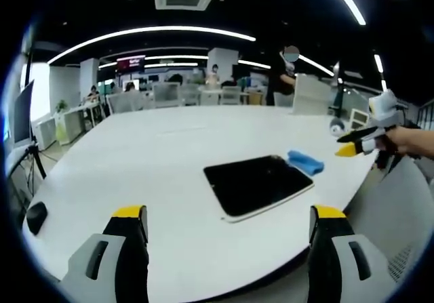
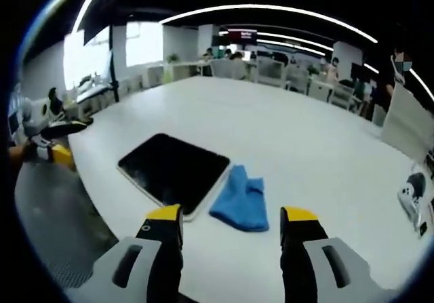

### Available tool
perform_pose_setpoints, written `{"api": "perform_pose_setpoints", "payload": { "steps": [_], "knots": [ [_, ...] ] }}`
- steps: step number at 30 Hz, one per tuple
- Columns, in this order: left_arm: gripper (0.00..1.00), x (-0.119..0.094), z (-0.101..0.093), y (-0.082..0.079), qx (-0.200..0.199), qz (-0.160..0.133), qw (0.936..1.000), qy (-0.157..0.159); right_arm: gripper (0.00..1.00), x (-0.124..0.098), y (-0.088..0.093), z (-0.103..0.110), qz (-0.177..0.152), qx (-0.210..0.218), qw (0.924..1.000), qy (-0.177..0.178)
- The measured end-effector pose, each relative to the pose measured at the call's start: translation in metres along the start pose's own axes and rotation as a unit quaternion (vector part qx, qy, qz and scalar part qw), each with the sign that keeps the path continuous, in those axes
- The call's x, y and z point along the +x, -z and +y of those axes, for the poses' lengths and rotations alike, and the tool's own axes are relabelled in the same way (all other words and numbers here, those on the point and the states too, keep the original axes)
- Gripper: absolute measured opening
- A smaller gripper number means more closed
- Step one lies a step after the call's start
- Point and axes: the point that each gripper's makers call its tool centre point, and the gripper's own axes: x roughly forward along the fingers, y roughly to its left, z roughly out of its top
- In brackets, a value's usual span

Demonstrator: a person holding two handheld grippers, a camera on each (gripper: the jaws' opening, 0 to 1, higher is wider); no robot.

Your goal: Wipe the mirror surface with the cleaning cloth until all visible marks leave the cleaned area.

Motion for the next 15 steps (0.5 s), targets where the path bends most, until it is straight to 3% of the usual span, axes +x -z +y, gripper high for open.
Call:
{"api": "perform_pose_setpoints", "payload": {
  "steps": [8, 9, 15],
  "knots": [
    [0.99, 0.001, 0.001, 0.0, 0.001, 0.0, 1.0, -0.002, 0.42, 0.031, 0.012, -0.01, 0.033, -0.008, 0.9994, 0.005],
    [0.99, 0.001, 0.001, 0.0, 0.001, 0.0, 1.0, -0.002, 0.42, 0.034, 0.011, -0.009, 0.036, 0.004, 0.9994, 0.0],
    [0.99, 0.001, 0.0, 0.001, 0.002, 0.003, 1.0, 0.001, 0.38, 0.051, -0.004, -0.009, 0.025, -0.014, 0.9996, -0.006]
  ]
}}
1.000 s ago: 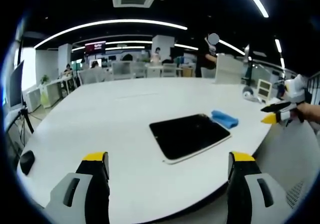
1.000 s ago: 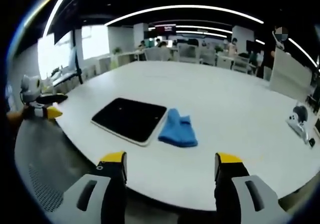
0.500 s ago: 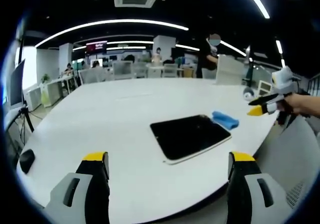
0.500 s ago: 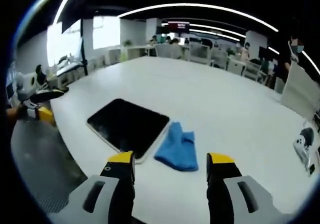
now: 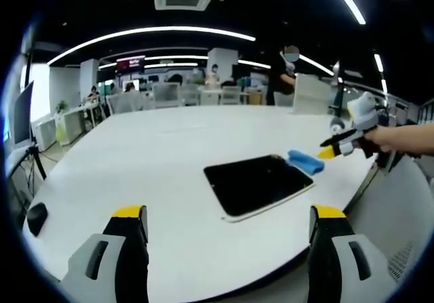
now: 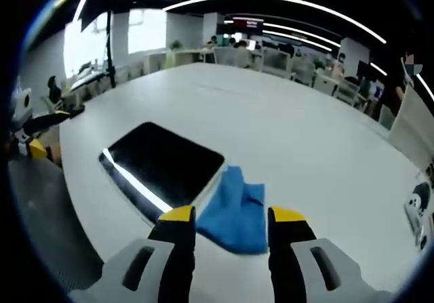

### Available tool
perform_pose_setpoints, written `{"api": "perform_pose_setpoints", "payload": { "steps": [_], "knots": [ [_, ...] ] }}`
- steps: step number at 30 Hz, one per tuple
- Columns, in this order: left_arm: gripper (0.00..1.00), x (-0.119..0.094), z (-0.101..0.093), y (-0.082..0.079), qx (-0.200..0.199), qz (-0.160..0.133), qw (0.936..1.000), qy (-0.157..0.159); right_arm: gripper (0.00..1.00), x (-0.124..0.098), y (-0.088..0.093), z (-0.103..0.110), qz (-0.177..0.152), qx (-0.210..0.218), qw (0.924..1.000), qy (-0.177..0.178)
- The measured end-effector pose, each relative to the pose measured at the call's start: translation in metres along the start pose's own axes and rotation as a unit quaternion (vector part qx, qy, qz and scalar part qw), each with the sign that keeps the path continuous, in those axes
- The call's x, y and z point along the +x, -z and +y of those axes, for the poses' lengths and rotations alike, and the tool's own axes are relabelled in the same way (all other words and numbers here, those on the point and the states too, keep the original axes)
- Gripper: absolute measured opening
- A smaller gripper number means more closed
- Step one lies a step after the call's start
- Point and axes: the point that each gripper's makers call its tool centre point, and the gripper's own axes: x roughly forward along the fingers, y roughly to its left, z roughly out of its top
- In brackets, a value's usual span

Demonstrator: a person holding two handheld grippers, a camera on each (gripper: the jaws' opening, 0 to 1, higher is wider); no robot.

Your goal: Wipe the mirror surface with the cleaning cloth until all visible marks leave the cleaned area.

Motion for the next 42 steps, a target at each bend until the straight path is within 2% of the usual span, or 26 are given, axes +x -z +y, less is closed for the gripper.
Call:
{"api": "perform_pose_setpoints", "payload": {
  "steps": [5, 12, 17, 27, 32, 42],
  "knots": [
    [0.99, 0.0, -0.001, 0.001, 0.002, 0.004, 1.0, 0.002, 0.26, 0.019, 0.0, -0.001, 0.002, -0.008, 1.0, 0.004],
    [0.99, 0.0, -0.001, 0.002, 0.001, 0.005, 1.0, 0.002, 0.21, 0.036, 0.011, -0.002, 0.021, -0.004, 0.9998, 0.0],
    [0.99, 0.001, -0.002, 0.002, 0.005, 0.007, 0.9999, 0.006, 0.18, 0.04, 0.015, -0.005, 0.028, 0.016, 0.9995, -0.002],
    [0.99, 0.0, -0.002, 0.004, 0.005, 0.012, 0.9999, 0.007, 0.1, 0.051, 0.025, 0.0, 0.046, 0.02, 0.9986, -0.015],
    [0.99, 0.0, -0.001, 0.003, 0.004, 0.009, 0.9999, 0.005, 0.09, 0.051, 0.024, -0.001, 0.031, 0.043, 0.9985, -0.016],
    [0.99, 0.0, -0.001, 0.003, 0.005, 0.008, 0.9999, 0.003, 0.03, 0.052, 0.023, -0.002, 0.027, 0.041, 0.9987, -0.016]
  ]
}}
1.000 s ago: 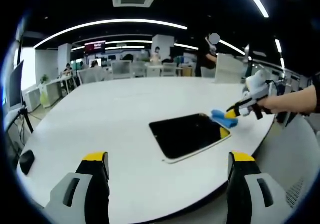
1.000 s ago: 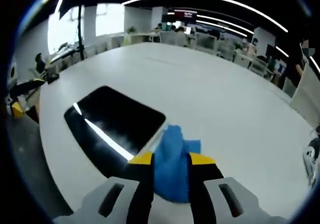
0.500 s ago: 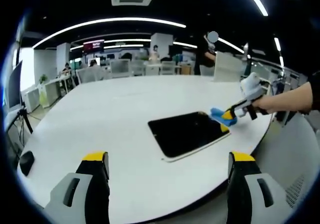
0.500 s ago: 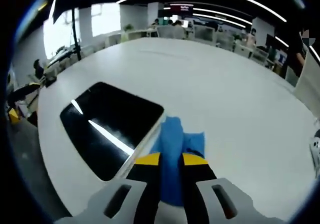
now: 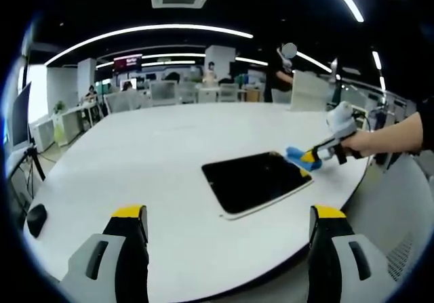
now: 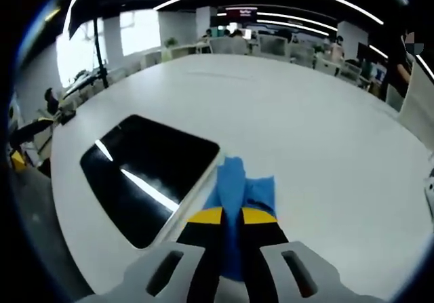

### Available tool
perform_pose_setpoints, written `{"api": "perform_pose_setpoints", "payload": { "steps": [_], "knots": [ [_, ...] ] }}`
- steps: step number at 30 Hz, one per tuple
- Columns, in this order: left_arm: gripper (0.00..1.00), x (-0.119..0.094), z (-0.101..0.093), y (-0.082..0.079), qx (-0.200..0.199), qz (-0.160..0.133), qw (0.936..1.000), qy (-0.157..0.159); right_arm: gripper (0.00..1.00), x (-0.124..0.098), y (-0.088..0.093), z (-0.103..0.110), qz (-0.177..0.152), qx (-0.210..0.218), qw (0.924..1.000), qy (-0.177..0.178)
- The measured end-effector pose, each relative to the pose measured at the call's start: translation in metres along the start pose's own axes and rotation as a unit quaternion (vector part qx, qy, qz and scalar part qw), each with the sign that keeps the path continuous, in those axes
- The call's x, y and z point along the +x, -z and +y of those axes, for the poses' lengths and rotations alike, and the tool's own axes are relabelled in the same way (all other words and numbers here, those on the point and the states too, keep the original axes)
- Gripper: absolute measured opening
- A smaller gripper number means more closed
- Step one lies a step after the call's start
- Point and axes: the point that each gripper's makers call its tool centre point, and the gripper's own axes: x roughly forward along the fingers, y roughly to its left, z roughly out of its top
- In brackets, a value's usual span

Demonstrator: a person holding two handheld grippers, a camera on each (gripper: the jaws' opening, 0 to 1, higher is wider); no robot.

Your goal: Wipe the mirror surface with the cleaning cloth until all visible marks leave the cleaned area.

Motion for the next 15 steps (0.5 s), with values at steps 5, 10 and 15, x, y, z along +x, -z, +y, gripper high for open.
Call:
{"api": "perform_pose_setpoints", "payload": {
  "steps": [5, 10, 15],
  "knots": [
    [0.99, 0.0, -0.001, 0.0, 0.0, 0.0, 1.0, 0.001, 0.02, 0.0, 0.0, 0.0, -0.006, 0.012, 0.9999, 0.005],
    [0.99, 0.0, 0.0, 0.0, -0.001, -0.001, 1.0, 0.001, 0.02, 0.0, -0.001, 0.0, -0.005, 0.013, 0.9999, 0.008],
    [0.99, 0.0, -0.001, -0.001, -0.001, -0.002, 1.0, 0.001, 0.01, 0.0, -0.01, 0.001, -0.005, 0.021, 0.9998, -0.002]
  ]
}}
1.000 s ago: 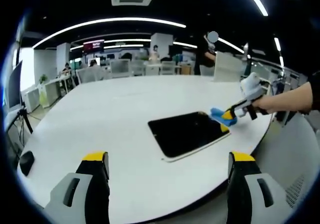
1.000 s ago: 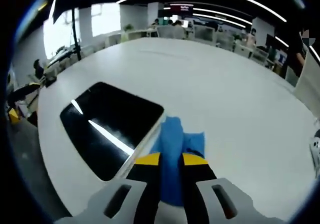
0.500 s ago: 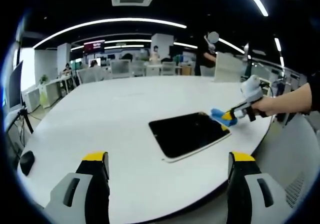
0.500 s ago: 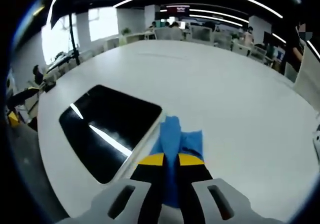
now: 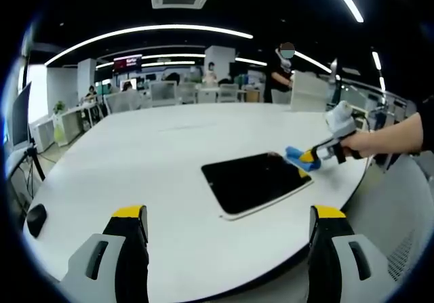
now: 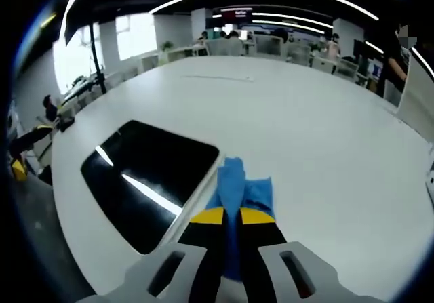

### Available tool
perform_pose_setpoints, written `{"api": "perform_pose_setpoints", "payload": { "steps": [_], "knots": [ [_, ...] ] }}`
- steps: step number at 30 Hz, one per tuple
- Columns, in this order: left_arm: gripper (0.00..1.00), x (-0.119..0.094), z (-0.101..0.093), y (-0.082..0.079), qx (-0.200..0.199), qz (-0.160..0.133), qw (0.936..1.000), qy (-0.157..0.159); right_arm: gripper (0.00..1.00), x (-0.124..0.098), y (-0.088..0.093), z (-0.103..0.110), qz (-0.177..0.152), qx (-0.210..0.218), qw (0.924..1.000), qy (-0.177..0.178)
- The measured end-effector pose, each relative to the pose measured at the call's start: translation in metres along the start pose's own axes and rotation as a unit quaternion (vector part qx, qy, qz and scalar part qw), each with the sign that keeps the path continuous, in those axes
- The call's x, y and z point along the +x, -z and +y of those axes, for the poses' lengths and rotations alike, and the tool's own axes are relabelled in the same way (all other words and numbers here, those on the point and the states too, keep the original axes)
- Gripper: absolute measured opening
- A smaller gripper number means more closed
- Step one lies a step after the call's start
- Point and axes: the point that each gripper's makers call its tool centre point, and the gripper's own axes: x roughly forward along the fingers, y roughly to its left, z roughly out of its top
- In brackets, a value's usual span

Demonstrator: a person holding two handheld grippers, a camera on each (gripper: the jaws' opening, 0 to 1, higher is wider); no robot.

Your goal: Wipe the mirror surface with the cleaning cloth until all visible marks leave the cleaned area.

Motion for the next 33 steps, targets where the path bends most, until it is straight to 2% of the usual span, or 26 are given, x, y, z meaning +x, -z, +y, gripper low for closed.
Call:
{"api": "perform_pose_setpoints", "payload": {
  "steps": [6, 9, 17, 23, 33],
  "knots": [
    [0.99, 0.0, 0.001, -0.001, -0.002, -0.004, 1.0, -0.002, 0.01, 0.005, -0.026, 0.006, -0.014, -0.001, 0.9999, -0.005],
    [0.99, 0.0, 0.001, -0.002, -0.003, -0.006, 1.0, -0.003, 0.01, 0.01, -0.039, 0.015, -0.018, -0.006, 0.9997, -0.012],
    [0.99, 0.001, 0.001, -0.002, -0.004, -0.008, 1.0, -0.002, 0.01, 0.029, -0.059, 0.027, -0.017, -0.015, 0.9996, -0.019],
    [0.98, 0.001, 0.0, -0.003, -0.002, -0.01, 0.9999, 0.0, 0.01, 0.039, -0.061, 0.034, -0.011, -0.011, 0.9997, -0.019],
    [0.98, 0.001, -0.001, -0.004, -0.005, -0.014, 0.9999, 0.001, 0.01, 0.048, -0.051, 0.037, 0.007, -0.005, 0.9998, -0.02]
  ]
}}
